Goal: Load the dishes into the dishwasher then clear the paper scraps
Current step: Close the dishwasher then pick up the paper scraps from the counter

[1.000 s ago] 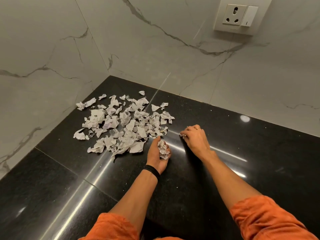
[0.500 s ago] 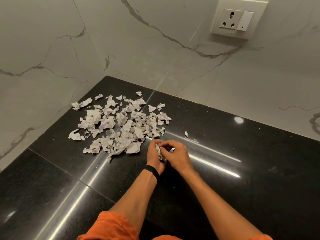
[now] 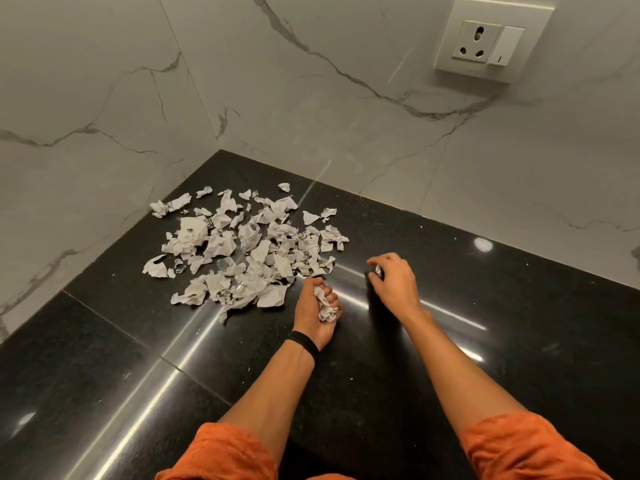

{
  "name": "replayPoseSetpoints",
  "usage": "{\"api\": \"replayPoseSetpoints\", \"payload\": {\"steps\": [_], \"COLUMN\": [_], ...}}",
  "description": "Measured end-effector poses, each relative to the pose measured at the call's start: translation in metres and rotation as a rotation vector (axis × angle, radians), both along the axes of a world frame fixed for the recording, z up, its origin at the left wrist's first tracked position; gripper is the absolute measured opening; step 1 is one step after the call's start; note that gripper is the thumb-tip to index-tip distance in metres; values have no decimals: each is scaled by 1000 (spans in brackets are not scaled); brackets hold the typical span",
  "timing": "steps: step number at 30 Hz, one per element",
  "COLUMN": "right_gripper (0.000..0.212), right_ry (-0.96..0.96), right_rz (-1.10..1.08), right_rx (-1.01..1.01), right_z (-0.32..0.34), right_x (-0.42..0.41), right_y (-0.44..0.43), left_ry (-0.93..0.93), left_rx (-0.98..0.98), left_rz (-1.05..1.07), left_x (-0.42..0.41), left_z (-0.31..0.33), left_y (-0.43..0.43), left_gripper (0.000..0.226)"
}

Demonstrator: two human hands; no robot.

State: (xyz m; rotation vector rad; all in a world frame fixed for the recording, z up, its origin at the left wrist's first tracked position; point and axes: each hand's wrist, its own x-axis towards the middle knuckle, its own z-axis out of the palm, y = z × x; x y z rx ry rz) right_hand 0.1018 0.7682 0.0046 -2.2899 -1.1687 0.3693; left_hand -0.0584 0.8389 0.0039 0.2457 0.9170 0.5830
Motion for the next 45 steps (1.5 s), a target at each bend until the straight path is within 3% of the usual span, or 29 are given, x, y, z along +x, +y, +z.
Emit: {"api": "replayPoseSetpoints", "payload": {"steps": [2, 4, 6, 8, 11, 14, 17, 21, 23, 27, 30, 36, 42, 45], "right_gripper": [21, 17, 14, 13, 9, 5, 17, 12, 8, 31, 23, 12, 50, 37], "right_ry": [-151, -171, -4, 313, 638, 570, 463, 676, 544, -61, -327, -400, -339, -363], "right_rz": [58, 63, -23, -106, -40, 46, 167, 227, 214, 504, 584, 535, 574, 597], "right_rx": [-55, -34, 56, 202, 286, 253, 130, 221, 260, 49, -72, 34, -92, -112], "right_z": [-14, -16, -10, 4, 21, 19, 16, 30, 27, 4, -6, -15, -9, -13], "right_x": [8, 6, -8, -34, -84, -118, -131, -142, -146, -148, -152, -141, -144, -151], "right_y": [-5, -8, -8, -6, -3, -1, 9, 29, 43, 66, 69, 47, 54, 54], "left_ry": [11, 21, 48, 102, 122, 150, 151, 24, -33, -53, -53, -31, -57, -57], "left_rx": [-7, 12, 27, 45, 44, 43, 6, -13, -17, -21, -27, -35, -33, -24], "left_rz": [10, 21, 28, 40, 68, 118, 160, 249, 314, 382, 405, 392, 315, 306], "left_x": [-4, -8, -9, -13, -17, -28, -50, -80, -97, -132, -148, -151, -142, -144], "left_z": [-2, -4, -8, -9, -7, -5, -8, 0, 5, -1, -8, -7, -3, -3], "left_y": [-1, 0, -2, -4, -6, -5, 1, 10, 14, 17, 18, 18, 14, 17], "left_gripper": [35, 33, 25, 11, 35, 18, 16, 23, 22, 28, 25, 18, 21, 21]}}
